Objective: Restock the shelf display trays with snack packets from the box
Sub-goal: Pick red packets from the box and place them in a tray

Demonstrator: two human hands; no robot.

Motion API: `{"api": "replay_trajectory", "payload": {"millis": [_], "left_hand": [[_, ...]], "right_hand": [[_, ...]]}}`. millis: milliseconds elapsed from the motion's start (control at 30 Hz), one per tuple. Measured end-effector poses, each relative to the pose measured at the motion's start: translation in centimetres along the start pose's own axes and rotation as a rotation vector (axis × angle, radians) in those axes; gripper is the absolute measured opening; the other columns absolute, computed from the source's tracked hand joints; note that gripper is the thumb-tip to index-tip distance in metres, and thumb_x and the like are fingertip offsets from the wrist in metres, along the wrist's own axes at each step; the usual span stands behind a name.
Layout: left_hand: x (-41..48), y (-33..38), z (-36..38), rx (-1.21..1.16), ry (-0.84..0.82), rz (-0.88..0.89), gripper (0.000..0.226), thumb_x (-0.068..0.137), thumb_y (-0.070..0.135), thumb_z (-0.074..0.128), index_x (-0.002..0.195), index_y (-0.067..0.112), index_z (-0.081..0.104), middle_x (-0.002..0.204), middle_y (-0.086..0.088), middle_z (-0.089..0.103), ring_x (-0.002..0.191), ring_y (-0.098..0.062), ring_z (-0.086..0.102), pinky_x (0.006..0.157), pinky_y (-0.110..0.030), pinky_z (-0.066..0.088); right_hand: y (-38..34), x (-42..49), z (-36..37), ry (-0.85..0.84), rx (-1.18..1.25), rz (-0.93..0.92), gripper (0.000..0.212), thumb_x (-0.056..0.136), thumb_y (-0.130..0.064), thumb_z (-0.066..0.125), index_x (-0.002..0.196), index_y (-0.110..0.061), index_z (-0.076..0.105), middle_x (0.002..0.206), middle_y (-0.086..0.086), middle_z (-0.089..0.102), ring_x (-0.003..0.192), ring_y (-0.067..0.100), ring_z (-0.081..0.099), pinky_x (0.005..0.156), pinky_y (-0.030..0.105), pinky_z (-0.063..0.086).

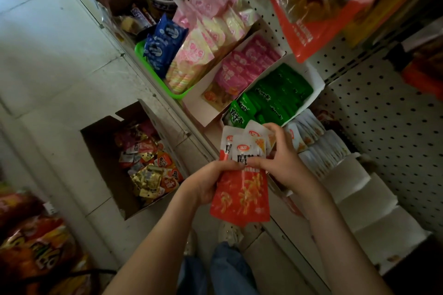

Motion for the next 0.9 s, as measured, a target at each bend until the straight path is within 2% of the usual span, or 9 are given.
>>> {"api": "replay_trajectory", "payload": {"millis": [100,233,300,433,567,667,733,800,900], "left_hand": [[-0.1,0.4,-0.2,-0.008,0.0,0.043,0.038,0.073,0.02,0.074,0.107,0.012,0.059,0.084,-0.006,0.074,0.082,-0.023,0.069,0.081,-0.039,0.053],[-0.3,0.7,-0.7,-0.011,-0.049,0.076,0.043,0.072,0.017,0.072,0.112,0.009,0.06,0.094,-0.009,0.073,0.085,-0.025,0.07,0.082,-0.04,0.055],[-0.4,0.8,-0.9,0.01,-0.052,0.069,0.042,0.072,0.017,0.071,0.112,0.009,0.061,0.095,-0.009,0.073,0.086,-0.026,0.07,0.082,-0.039,0.056],[-0.5,1.1,-0.5,0.011,-0.048,0.062,0.052,0.074,0.035,0.074,0.117,0.009,0.059,0.098,-0.009,0.073,0.088,-0.025,0.07,0.086,-0.04,0.055],[-0.8,1.3,-0.3,-0.045,-0.055,-0.031,0.061,0.078,0.052,0.064,0.119,0.007,0.059,0.104,-0.013,0.072,0.093,-0.027,0.069,0.091,-0.039,0.053],[-1.1,0.8,-0.3,-0.018,-0.119,-0.07,0.061,0.081,0.054,0.061,0.119,0.006,0.058,0.104,-0.014,0.072,0.093,-0.028,0.07,0.089,-0.039,0.055],[-1.0,0.6,-0.7,0.042,-0.112,-0.05,0.063,0.074,0.053,0.073,0.116,0.008,0.059,0.099,-0.011,0.073,0.088,-0.024,0.071,0.084,-0.037,0.057],[-0.8,0.4,-0.9,0.097,-0.115,-0.031,0.067,0.068,0.048,0.081,0.118,0.009,0.059,0.102,-0.011,0.072,0.091,-0.025,0.07,0.085,-0.039,0.055],[-0.5,0.1,-1.0,0.063,-0.113,0.003,0.069,0.07,0.052,0.074,0.12,0.009,0.057,0.102,-0.009,0.071,0.093,-0.025,0.069,0.085,-0.039,0.055]], "right_hand": [[-0.9,0.1,-0.1,0.087,-0.119,-0.01,0.058,0.075,-0.025,0.079,0.116,-0.029,0.038,0.119,-0.008,0.034,0.109,0.008,0.039,0.085,0.029,0.042],[-1.2,0.1,-0.5,-0.065,0.053,0.084,0.042,0.072,-0.025,0.082,0.101,-0.028,0.052,0.105,-0.005,0.062,0.093,0.011,0.063,0.079,0.041,0.056],[-1.4,0.0,-0.7,-0.13,0.057,0.079,0.041,0.071,-0.022,0.083,0.101,-0.03,0.055,0.1,-0.008,0.067,0.088,0.007,0.066,0.078,0.039,0.058],[-1.6,-0.3,-1.0,-0.205,0.15,0.087,0.049,0.063,-0.025,0.083,0.107,-0.021,0.062,0.1,-0.001,0.072,0.091,0.016,0.07,0.084,0.047,0.056],[-1.3,-0.6,-0.8,-0.183,0.253,0.085,0.033,0.078,-0.018,0.075,0.11,-0.014,0.064,0.103,0.007,0.072,0.096,0.03,0.069,0.089,0.057,0.051],[-1.0,-0.9,-0.5,-0.15,0.34,0.109,0.021,0.083,-0.011,0.068,0.104,-0.014,0.066,0.097,0.005,0.074,0.093,0.027,0.069,0.083,0.046,0.056],[-1.2,-1.2,-0.2,-0.201,0.363,0.108,0.029,0.076,-0.013,0.073,0.104,-0.013,0.064,0.095,0.004,0.074,0.089,0.021,0.07,0.072,0.032,0.058],[-1.3,-1.3,0.4,-0.249,0.292,0.109,0.045,0.067,-0.015,0.08,0.108,-0.014,0.062,0.098,0.003,0.073,0.089,0.018,0.071,0.07,0.028,0.056],[-1.8,-1.3,0.5,-0.219,0.179,0.099,0.043,0.07,-0.005,0.081,0.106,-0.016,0.061,0.097,0.001,0.072,0.086,0.014,0.071,0.068,0.027,0.057]]}}
Point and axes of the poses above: each hand's wrist, its own x-axis towards the middle knuckle, its own z-axis out of the palm, y = z × x, the point moved 3 cm from there along x, towards the middle knuckle
